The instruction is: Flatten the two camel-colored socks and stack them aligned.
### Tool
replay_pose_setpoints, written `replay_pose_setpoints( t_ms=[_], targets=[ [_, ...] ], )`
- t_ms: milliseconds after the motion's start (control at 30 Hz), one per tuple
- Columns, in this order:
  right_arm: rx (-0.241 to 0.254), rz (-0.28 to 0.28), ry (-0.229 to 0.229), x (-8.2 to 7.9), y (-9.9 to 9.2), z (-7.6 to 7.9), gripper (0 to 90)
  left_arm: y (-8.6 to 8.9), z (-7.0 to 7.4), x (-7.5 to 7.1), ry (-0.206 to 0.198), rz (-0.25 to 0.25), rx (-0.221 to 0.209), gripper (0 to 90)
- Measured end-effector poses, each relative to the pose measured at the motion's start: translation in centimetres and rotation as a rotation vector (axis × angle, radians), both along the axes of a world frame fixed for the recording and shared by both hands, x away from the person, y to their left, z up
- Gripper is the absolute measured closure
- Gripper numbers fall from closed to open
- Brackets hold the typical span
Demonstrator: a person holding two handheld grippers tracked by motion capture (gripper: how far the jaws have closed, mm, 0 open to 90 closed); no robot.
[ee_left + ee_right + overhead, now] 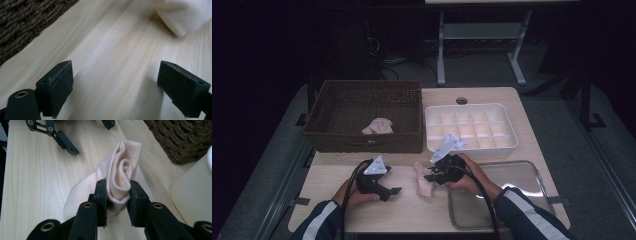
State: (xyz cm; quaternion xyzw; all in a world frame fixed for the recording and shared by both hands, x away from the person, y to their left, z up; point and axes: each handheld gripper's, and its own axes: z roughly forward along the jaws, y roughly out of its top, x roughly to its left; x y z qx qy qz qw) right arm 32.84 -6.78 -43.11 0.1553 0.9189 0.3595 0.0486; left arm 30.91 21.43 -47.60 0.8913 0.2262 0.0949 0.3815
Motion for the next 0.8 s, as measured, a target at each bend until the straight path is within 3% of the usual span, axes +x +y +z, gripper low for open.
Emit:
replay_pose_setpoints(
  t_ms=[67, 300, 800],
  targets=[
    [0.008, -0.022, 0.025, -0.3, 0.0, 0.2, 71.2, 0.0, 0.0, 0.0, 0.0, 0.0, 0.0, 12.3],
    [0.02, -0.032, 0.005, -0.4, -1.0, 1.0, 71.2, -0.1, 0.0, 0.1, -0.001, 0.009, -0.005, 12.3],
    [0.114, -0.109, -0.041, -0.7, -4.4, 4.3, 71.3, -0.2, 0.0, 0.3, 0.002, 0.013, 0.0, 12.3]
  ],
)
